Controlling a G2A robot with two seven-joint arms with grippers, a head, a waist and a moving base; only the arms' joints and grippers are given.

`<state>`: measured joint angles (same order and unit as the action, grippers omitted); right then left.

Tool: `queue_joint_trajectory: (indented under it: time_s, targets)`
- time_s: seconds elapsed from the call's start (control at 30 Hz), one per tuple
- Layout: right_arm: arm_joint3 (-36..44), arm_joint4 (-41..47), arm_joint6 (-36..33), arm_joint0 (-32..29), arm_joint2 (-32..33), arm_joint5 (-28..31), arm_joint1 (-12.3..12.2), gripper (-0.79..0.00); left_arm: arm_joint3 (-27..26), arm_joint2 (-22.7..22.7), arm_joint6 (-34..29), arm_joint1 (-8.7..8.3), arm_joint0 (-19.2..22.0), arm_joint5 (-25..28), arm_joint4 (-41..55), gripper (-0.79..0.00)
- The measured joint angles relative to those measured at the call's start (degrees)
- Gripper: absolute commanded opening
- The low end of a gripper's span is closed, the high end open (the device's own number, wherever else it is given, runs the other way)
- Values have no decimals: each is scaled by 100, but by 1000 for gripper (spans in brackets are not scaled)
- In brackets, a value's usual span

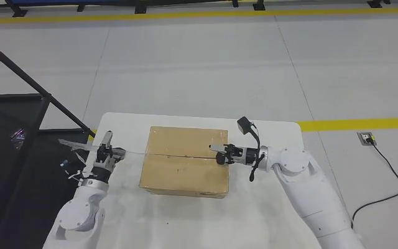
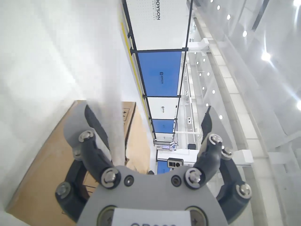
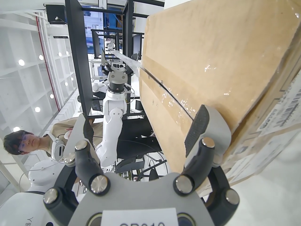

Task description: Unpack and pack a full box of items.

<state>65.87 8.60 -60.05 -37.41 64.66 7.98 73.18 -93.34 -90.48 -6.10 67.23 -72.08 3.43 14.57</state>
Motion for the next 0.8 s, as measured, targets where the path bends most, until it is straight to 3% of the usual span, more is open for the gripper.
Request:
queue_joint_trajectory:
  time_s: [0.3,0.8]
  targets:
    - [-242,136,-29,41,23,133,-20,0,-534,92,-50,-7,32,-307,-640,0]
    - [-465,316,-80,101,42,303,-52,0,-1253,412,-205,15,-68,-265,-1466,0]
